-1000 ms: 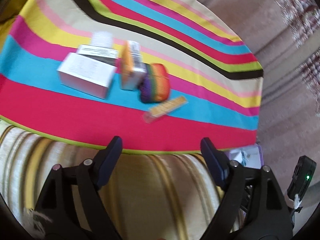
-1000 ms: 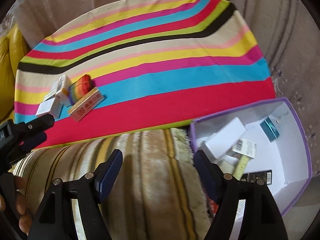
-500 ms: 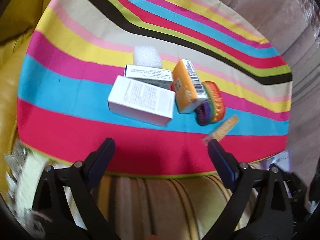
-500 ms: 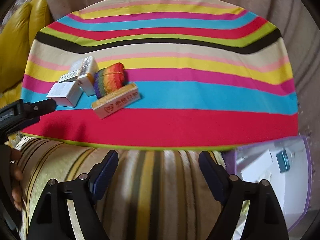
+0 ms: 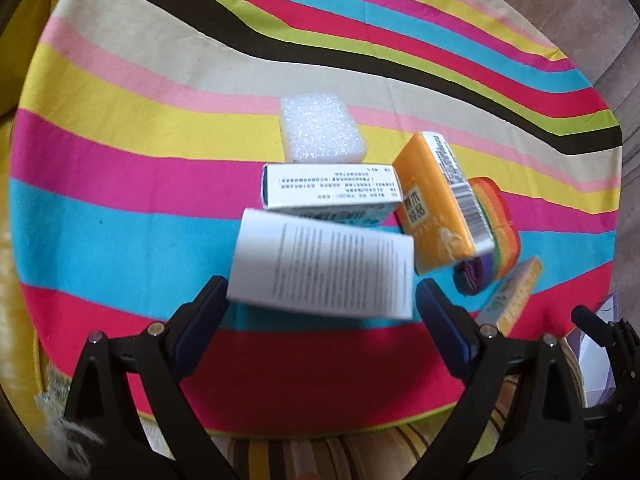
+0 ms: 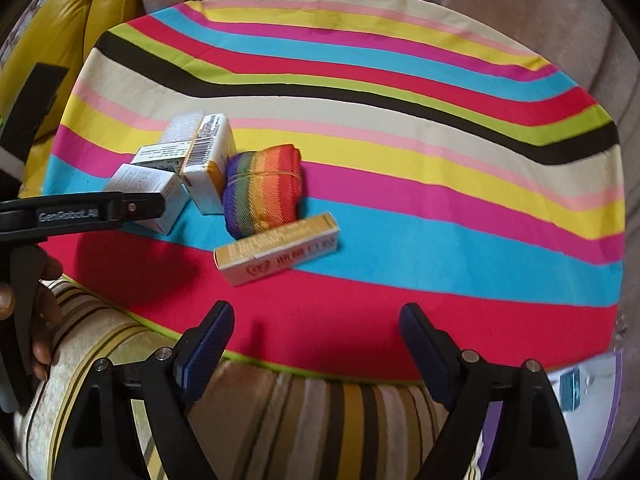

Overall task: Organize objects
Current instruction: 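Grasp the white printed box with the left gripper while the right approaches the gold box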

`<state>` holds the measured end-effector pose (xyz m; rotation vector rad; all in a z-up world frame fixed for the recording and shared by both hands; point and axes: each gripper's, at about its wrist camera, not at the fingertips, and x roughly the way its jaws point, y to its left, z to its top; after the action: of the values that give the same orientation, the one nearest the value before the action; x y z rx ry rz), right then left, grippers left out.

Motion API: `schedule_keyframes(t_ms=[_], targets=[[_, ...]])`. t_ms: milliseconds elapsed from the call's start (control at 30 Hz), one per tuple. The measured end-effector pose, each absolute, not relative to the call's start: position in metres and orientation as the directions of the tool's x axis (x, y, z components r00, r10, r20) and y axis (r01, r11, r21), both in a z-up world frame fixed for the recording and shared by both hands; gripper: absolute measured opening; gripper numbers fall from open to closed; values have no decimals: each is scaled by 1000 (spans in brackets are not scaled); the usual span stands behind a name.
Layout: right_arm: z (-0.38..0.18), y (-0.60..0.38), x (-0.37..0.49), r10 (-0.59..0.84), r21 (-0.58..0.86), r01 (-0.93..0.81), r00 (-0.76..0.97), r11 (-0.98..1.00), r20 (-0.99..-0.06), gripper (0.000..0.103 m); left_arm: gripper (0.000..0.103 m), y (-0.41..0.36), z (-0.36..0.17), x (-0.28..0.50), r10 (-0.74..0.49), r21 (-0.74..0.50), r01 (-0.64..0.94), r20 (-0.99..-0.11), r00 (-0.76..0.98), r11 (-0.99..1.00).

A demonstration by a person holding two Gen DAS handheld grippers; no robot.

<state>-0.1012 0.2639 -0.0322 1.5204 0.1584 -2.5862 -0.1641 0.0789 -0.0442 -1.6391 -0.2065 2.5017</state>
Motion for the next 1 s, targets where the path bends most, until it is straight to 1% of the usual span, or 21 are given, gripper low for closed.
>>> schedule_keyframes(t_ms=[67,100,367,767,933,967,1000], targets=[[-34,261,-106,-71,-23,187,-478,-982,-875,86,95,78,-47,-169,179,-178,-40,-898,-401,-983],[-35,260,-107,-76,-21,196,-476,-980,-876,86,89,79,-48,-170,181,-179,-43,-897,-403,-983],[-38,245,-118,-123,-30,306,-467,-952,-875,88,89,77,-50,-164,174,-168,-53,-889,-424,-984],[-51,242,-141,-108,-40,314,-440,-949,-891,89,89,84,-51,-165,167,-158,-58,-887,-431,-986],[-58,246,-147,-113,-21,301,-419,-953,-901,88,89,83,-51,-165,167,-158,-58,-885,-434,-986],[-59,247,-147,-118,-13,300,-415,-954,-902,88,89,83,-50,-165,166,-157,-57,-885,-435,-986],[-60,248,-147,-121,-7,297,-411,-955,-903,84,89,83,-50,-164,166,-157,-57,-885,-436,-986]])
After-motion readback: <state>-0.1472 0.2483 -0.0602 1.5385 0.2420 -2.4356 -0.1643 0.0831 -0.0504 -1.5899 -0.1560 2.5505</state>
